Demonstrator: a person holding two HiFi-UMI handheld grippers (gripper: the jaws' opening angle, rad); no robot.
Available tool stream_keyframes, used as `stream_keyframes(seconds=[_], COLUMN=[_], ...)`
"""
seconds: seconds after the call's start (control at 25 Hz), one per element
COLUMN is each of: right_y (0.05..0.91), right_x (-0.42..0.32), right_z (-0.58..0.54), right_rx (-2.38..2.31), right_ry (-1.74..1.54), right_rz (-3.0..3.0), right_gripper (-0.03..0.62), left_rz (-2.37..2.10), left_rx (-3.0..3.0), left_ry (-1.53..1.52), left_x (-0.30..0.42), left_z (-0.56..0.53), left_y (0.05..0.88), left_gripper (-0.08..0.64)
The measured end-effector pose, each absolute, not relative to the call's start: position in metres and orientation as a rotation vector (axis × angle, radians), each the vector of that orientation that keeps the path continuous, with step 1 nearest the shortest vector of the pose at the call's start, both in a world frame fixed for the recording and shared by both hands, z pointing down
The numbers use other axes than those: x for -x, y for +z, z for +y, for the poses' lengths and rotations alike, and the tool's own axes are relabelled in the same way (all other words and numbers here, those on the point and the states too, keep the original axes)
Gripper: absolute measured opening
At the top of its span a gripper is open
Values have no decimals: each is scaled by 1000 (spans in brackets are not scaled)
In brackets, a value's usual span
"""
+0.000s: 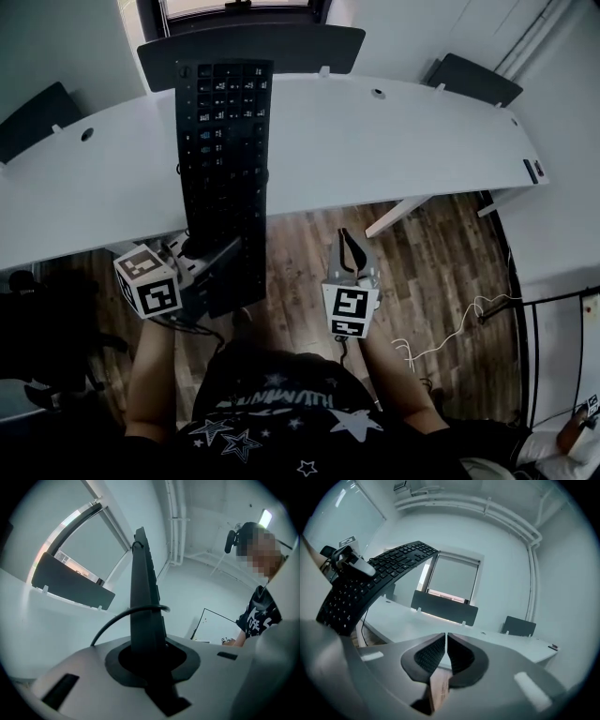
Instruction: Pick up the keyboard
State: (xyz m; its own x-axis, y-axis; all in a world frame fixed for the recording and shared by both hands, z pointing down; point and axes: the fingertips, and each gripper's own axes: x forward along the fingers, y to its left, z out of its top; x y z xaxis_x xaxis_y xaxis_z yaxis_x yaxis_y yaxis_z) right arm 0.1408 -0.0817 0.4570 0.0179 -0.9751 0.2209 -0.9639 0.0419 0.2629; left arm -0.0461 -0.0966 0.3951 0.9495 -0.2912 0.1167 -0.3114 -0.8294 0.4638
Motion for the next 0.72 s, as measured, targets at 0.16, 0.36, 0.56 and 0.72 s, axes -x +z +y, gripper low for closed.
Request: stream_keyframes(seconds=[0.16, 0.36, 0.56, 0.72], right_y=[456, 448, 461, 466], right_x=[-152, -168, -169, -169], right_z=[-77, -41, 1, 25], right_rx=[-1956, -1919, -1885, -1880], right_ry=[13, 78, 69, 56], right_rz=[-2032, -2082, -2113, -2125], right_gripper=[3, 2, 2, 3], left_rz=[-523, -607, -697, -765], left_rx=[-2611, -2597, -2598, -2597], left_ry=[41, 22, -12, -37], left_x=[39, 31, 41, 56], left_z=[-93, -57, -17, 8], left_y=[392, 375, 383, 388], left_gripper=[71, 71, 71, 71])
